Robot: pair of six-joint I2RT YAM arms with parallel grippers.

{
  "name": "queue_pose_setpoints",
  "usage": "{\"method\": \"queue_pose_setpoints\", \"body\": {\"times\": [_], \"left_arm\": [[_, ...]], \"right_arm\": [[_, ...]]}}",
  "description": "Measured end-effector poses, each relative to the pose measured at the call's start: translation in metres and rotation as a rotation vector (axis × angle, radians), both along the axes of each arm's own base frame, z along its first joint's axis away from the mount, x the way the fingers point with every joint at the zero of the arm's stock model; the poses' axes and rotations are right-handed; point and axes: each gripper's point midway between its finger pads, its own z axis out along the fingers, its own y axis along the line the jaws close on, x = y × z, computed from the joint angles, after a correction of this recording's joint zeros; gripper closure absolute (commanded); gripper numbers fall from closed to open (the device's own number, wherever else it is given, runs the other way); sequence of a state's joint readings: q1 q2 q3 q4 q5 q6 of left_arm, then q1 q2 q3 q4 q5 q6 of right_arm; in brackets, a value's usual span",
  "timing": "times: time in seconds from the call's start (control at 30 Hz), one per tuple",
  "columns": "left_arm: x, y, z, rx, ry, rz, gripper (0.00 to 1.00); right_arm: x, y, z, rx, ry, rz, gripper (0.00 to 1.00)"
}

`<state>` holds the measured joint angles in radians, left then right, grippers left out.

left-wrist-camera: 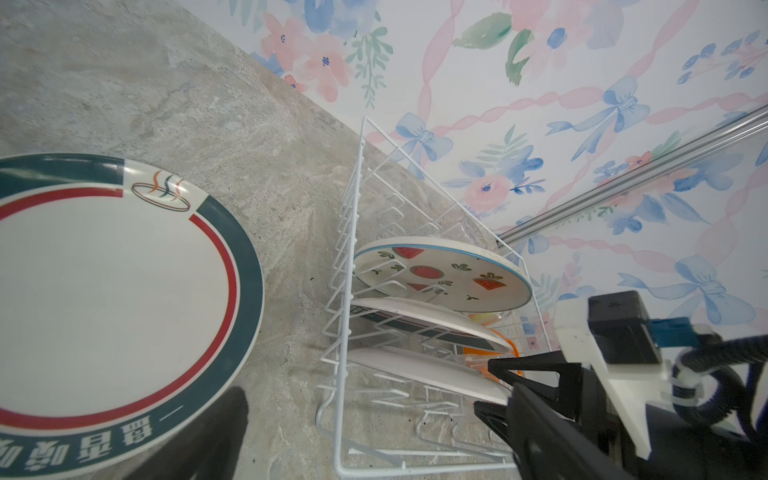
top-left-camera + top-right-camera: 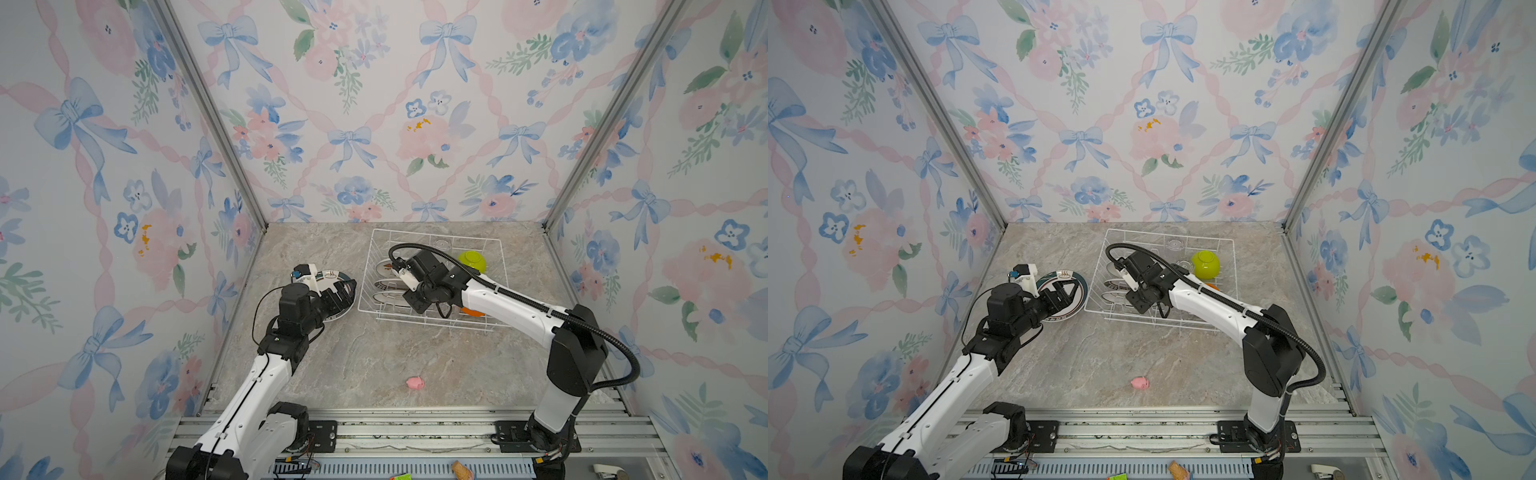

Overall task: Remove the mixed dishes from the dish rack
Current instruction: 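Reach the right gripper into the rack and grasp the white plate with green text, then lift the white plate out of the rack with the right gripper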

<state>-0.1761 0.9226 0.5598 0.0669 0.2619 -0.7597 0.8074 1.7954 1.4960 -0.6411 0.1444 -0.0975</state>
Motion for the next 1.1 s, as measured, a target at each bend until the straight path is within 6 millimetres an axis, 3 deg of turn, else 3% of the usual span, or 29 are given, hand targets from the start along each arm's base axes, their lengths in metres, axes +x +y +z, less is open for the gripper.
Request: {"method": "queue_pose_setpoints", "body": {"times": [0.37, 0.7, 0.8, 0.97, 1.1], "left_arm": [[0.006, -0.003, -0.006, 0.005, 0.022, -0.003, 0.02], [0.011, -0.012, -0.001, 0.005, 0.018, -0.026, 0.02], [0.010, -0.013, -0.001, 0.005, 0.018, -0.032, 0.02], [0.009, -0.016, -0.001, 0.008, 0.017, -0.036, 0.02], [0.009, -0.018, -0.001, 0.008, 0.017, -0.040, 0.02]], "right_arm": [[0.007, 0.002, -0.012, -0.079, -0.031, 0.029, 0.65], [0.018, -0.008, -0.006, -0.176, -0.126, 0.038, 0.81], [0.016, -0.013, -0.004, -0.194, -0.146, 0.044, 0.81], [0.010, -0.022, 0.011, -0.171, -0.185, 0.031, 0.82], [0.005, -0.028, 0.035, -0.116, -0.228, 0.015, 0.83]]}}
